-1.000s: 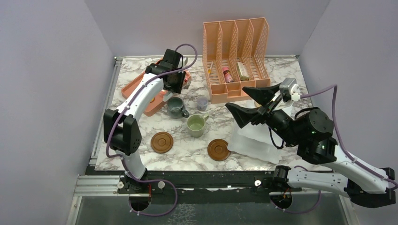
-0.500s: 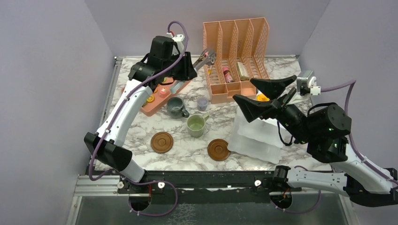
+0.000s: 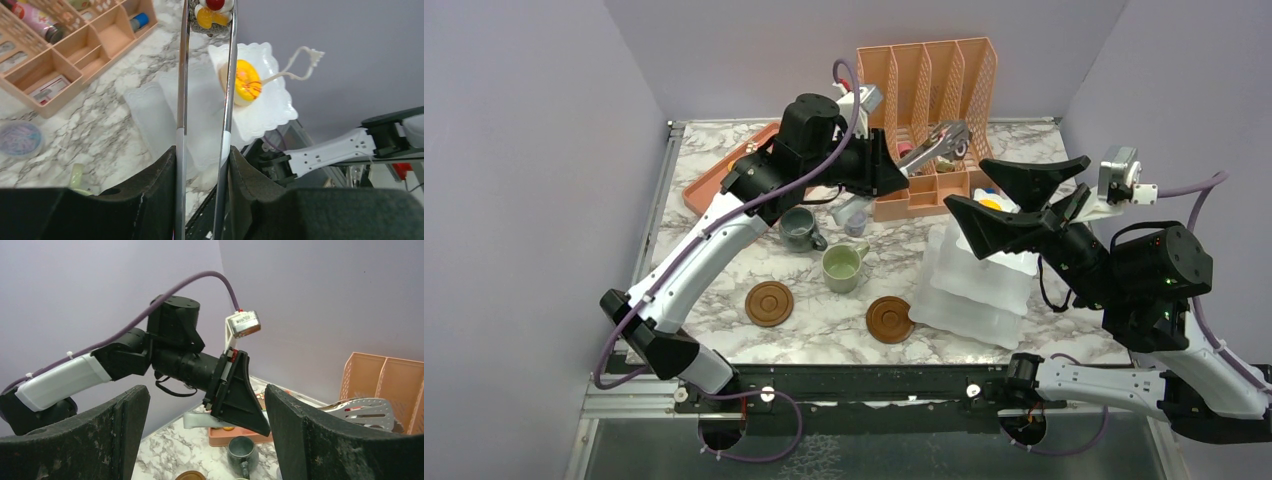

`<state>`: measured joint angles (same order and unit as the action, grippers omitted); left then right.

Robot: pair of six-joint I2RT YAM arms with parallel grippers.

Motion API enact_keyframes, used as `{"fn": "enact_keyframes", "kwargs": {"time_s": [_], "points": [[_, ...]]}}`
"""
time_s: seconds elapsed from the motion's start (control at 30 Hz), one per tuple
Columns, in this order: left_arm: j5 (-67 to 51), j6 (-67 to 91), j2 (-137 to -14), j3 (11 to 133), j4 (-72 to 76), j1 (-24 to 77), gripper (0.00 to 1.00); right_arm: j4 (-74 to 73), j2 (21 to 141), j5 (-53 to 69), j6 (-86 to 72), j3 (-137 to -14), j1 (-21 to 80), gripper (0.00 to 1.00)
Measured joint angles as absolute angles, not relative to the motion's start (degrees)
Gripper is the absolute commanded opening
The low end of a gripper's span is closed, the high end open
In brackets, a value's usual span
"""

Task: Serve the afternoon tea
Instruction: Place the desert on the desert table.

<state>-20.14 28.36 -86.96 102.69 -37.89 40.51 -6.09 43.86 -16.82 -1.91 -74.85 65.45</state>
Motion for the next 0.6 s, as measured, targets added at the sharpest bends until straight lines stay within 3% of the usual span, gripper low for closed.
{"fn": "enact_keyframes", "kwargs": {"time_s": [0.6], "points": [[-18.0,32.3,-83.9,102.5,-30.9,59.7,0.22,-6.6,43.0,-16.4,-2.3,-78.6,65.5,0.90]]}}
